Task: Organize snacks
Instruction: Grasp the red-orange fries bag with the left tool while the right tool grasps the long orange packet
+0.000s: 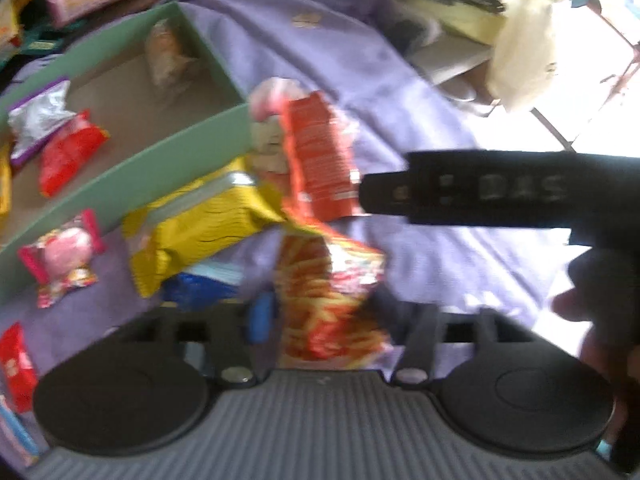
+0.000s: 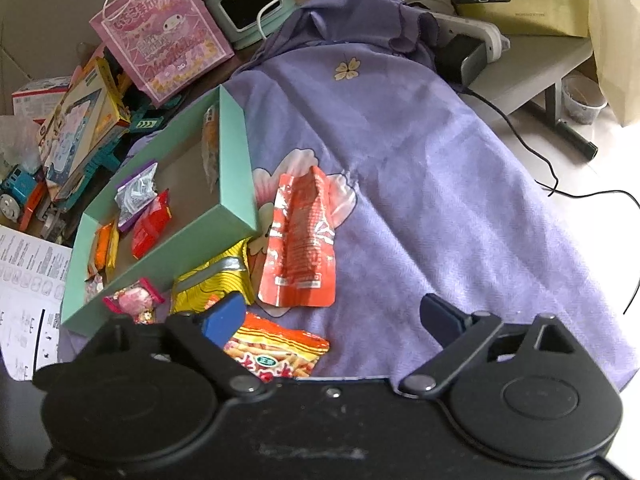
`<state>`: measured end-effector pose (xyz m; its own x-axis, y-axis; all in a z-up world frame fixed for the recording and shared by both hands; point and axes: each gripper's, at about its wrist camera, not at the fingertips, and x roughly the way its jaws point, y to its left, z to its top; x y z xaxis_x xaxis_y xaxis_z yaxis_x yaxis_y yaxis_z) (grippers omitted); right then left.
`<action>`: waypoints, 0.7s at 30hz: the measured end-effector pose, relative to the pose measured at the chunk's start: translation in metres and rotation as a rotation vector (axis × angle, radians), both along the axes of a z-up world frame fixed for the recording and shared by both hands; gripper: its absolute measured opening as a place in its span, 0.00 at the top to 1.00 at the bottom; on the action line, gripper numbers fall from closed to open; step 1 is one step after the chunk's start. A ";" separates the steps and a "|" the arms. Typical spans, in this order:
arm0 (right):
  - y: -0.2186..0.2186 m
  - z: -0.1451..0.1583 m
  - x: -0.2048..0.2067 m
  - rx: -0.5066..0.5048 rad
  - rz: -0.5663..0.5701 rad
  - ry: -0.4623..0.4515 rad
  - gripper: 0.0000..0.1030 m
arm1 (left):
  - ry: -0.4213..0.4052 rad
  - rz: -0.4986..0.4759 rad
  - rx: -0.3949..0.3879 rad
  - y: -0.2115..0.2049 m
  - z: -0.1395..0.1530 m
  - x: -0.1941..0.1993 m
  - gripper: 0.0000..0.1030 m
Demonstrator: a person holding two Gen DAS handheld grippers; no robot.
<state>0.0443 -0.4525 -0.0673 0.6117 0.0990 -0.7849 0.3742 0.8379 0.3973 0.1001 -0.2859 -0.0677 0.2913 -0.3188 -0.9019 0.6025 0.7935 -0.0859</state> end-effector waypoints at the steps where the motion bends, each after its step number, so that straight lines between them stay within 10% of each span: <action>1: 0.000 0.000 -0.001 -0.004 -0.002 0.003 0.10 | -0.018 -0.009 0.007 -0.001 0.001 -0.002 0.61; 21: 0.027 -0.009 0.068 -0.164 0.027 0.040 0.30 | -0.004 0.253 -0.119 0.119 0.016 0.053 0.70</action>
